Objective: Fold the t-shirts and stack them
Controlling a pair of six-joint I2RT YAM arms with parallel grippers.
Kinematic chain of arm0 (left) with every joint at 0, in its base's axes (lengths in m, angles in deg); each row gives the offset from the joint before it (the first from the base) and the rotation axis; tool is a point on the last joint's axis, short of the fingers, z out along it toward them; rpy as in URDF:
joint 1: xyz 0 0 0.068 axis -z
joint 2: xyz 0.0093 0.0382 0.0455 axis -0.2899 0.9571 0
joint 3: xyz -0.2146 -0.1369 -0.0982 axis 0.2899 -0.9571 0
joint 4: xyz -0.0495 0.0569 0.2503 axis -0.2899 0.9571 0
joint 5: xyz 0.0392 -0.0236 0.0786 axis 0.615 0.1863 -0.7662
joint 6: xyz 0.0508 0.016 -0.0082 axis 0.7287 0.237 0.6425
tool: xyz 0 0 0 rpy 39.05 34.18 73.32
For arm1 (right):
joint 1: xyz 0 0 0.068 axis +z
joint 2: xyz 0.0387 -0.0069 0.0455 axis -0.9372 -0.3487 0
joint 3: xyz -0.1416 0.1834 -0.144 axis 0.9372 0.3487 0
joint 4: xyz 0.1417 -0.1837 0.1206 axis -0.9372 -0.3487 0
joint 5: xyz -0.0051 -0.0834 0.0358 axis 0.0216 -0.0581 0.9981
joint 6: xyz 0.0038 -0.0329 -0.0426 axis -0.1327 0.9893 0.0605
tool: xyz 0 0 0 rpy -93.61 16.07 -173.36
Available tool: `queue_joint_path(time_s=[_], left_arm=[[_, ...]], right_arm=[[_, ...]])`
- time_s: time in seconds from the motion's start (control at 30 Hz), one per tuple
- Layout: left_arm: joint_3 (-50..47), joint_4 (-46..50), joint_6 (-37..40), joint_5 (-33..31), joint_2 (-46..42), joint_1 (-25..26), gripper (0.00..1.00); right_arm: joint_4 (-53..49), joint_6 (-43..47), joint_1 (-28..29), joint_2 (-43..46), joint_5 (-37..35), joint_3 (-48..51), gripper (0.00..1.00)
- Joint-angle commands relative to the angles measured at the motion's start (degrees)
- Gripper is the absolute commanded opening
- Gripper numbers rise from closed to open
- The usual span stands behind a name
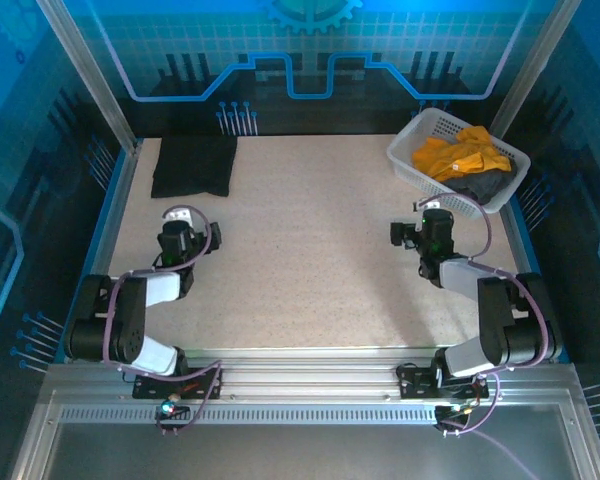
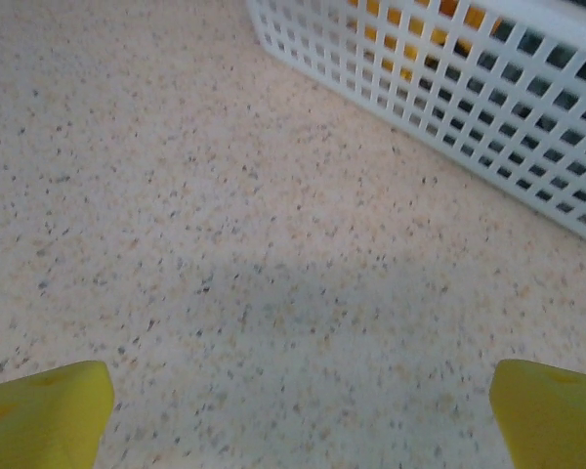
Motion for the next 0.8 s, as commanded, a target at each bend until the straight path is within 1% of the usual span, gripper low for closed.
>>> queue_joint_path(time_s=[0.0,0.03,0.1,0.13,0.17,0.2,0.23,0.4,0.43,0.5,0.53,0.77], left_arm=[[-10.25,-32.08,3.1,4.03,6.2,-0.32,0.99],[-11.55,-34.28,2.47,3.23,5.87,-0.32,0.99],[-10.03,-31.11,2.52,3.18,5.3,-0.31,0.99],[-7.89,-25.95,2.26,2.96,4.48,-0.32,0.99],[-4.26,-17.83,2.14,3.1,3.62,-0.32,0.99],[-1.54,-13.04,3.13,3.29,3.87,0.27,0.99],[-1.37,-12.65,4.14,2.89,3.96,1.21,0.99],[-1.34,-12.83,4.18,3.0,3.98,1.08,0.99],[-1.43,-12.91,4.36,3.0,4.04,1.17,0.99],[-1.43,-12.98,4.31,3.0,3.98,1.16,0.99],[-1.43,-12.98,4.32,3.0,4.02,1.17,0.99],[-1.34,-12.84,4.35,3.16,4.01,1.16,0.99]], right_arm=[[11.68,2.8,-1.04,-0.42,5.89,3.4,1.0],[14.51,2.42,-1.05,-0.56,5.29,5.1,1.0],[25.08,2.33,-1.13,-2.33,4.13,9.49,1.0],[22.13,1.78,-1.07,-1.26,3.8,8.93,1.0],[21.07,2.29,-0.87,-2.03,3.7,7.73,1.0],[19.8,2.73,-0.09,-1.98,2.74,7.02,1.0],[19.94,2.86,0.03,-2.15,2.45,7.17,1.0],[19.59,3.43,0.45,-2.08,2.39,7.0,1.0],[19.44,3.85,0.45,-2.14,3.28,6.74,1.0],[17.66,4.68,-0.18,-2.15,7.63,5.85,1.0],[17.39,4.84,-0.28,-2.11,8.41,5.81,1.0],[17.47,4.76,-0.45,-2.15,8.78,5.82,1.0]])
